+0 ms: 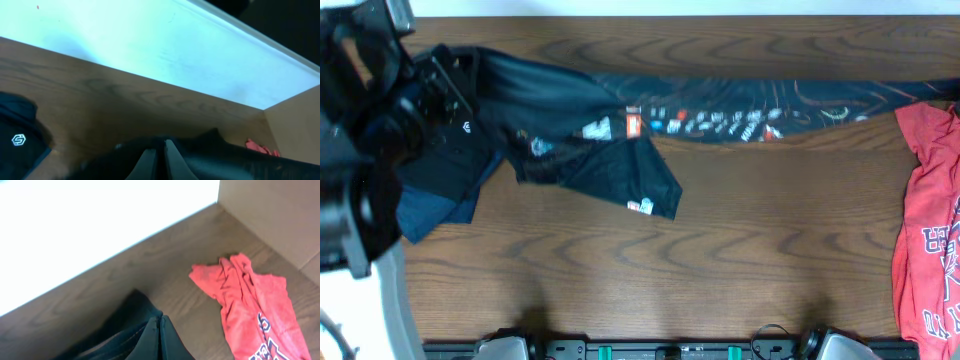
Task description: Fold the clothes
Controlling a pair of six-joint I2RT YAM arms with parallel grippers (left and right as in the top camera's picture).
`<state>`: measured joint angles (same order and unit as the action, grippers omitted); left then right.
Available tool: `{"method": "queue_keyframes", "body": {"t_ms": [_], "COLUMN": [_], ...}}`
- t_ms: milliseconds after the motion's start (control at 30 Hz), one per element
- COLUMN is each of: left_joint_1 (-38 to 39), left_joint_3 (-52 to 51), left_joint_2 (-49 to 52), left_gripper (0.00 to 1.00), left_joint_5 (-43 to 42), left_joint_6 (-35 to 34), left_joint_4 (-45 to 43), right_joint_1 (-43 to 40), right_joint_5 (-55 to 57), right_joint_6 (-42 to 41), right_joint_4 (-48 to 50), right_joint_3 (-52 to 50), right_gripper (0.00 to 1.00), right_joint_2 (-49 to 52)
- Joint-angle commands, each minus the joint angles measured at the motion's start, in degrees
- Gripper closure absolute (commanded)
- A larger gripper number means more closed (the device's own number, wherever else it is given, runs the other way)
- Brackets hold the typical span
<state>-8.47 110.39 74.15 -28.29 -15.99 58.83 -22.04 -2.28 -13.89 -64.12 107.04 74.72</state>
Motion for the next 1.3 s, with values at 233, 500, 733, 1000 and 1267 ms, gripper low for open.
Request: {"method": "queue_keyframes", "body": {"t_ms": [233,500,733,1000,1267], "left_joint_1": [1.3,5.1,3.7,0.4,0.1], "left_joint_3": [0.5,0.5,1.0,12.1,18.9], "left_joint_2": [4.1,21.5,32.7,31.7,29.8], "left_gripper": [0.94,0.94,0.94,0.94,0.94], "left_joint_5": [0.3,0.3,0.5,-0.8,-17.6], "left_joint_6": [4.5,6.8,0.8,-10.1,-7.6], "left_joint_4": [2.1,-12.6,-40.9,-56.5,-32.3], "right_joint_1": [0.7,6.8,7.4,3.6,3.0], "right_joint_5": [-6.5,-6.8,-5.7,-5.6,-2.1], "right_joint_6": [2.0,5.6,-7.6,-8.1,-1.4], "right_joint_4": [0.7,14.7,35.3,36.9,17.2], "right_joint_3": [0.9,0.9,1.2,16.3,21.4], "right_gripper": [0.99,0.99,0.99,0.99,0.99], "right_joint_2": [5.4,21.6,28.9,25.7,25.3]}}
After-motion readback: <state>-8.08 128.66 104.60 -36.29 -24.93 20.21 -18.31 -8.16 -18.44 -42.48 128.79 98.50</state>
